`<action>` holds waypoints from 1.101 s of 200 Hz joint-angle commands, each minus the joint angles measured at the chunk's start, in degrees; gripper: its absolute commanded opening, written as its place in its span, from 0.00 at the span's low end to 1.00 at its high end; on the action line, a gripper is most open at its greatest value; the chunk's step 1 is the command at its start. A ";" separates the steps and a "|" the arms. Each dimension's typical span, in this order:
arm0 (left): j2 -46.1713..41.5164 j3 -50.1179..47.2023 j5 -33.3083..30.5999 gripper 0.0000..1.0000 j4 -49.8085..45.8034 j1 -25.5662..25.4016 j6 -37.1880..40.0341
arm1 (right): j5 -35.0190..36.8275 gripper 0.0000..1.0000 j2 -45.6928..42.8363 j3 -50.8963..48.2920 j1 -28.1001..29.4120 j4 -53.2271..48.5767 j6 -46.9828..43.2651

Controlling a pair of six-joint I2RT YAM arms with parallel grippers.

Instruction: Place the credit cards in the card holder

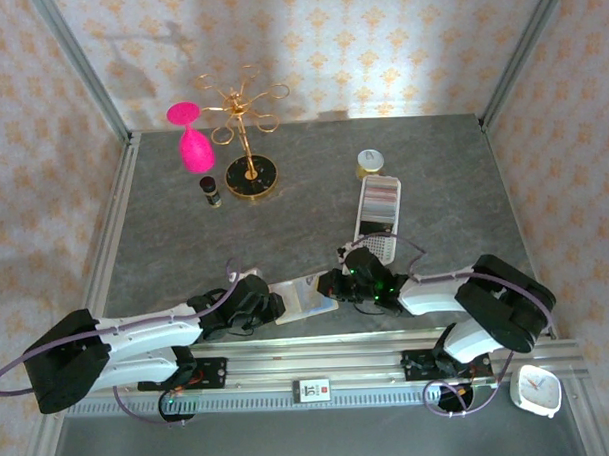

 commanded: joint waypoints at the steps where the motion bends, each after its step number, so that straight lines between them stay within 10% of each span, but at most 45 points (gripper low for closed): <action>1: 0.34 -1.85 1.00 0.36 -3.55 0.41 -0.66 | 0.64 0.00 1.84 -0.14 -0.24 1.85 0.70; 220: 1.84 -1.34 1.10 0.23 -3.80 0.46 0.02 | -0.48 0.00 7.23 -3.03 0.03 18.14 7.89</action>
